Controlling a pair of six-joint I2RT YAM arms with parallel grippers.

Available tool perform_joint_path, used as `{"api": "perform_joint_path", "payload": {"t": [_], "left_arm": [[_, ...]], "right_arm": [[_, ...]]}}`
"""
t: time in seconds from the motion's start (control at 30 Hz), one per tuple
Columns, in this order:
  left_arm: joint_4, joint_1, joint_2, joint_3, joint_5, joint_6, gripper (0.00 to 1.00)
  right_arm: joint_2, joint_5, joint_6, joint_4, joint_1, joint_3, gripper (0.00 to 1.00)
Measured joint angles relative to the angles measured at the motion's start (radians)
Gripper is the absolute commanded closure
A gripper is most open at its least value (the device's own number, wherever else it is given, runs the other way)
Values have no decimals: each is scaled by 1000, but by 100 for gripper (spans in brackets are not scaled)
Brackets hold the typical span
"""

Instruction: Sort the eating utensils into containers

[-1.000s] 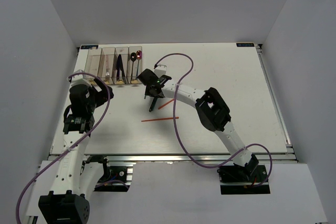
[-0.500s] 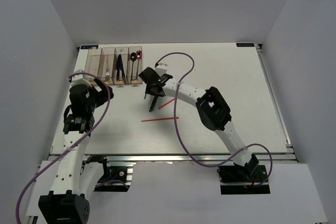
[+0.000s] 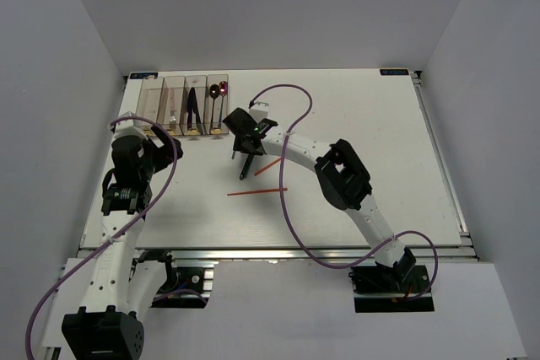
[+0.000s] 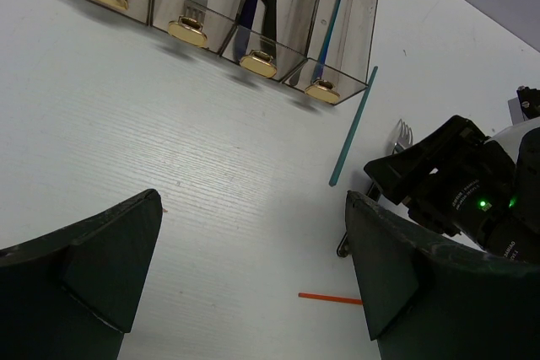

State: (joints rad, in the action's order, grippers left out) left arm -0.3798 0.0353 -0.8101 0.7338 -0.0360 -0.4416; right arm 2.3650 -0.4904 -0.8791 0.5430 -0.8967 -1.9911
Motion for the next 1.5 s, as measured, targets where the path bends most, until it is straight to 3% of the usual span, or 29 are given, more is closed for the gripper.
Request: {"api": "perform_joint_path", "payload": {"t": [1.5], "left_arm": [[8,0,-5,0,7,0,2]], "right_arm": [[12,10,8,-45,-1,27,47]]}}
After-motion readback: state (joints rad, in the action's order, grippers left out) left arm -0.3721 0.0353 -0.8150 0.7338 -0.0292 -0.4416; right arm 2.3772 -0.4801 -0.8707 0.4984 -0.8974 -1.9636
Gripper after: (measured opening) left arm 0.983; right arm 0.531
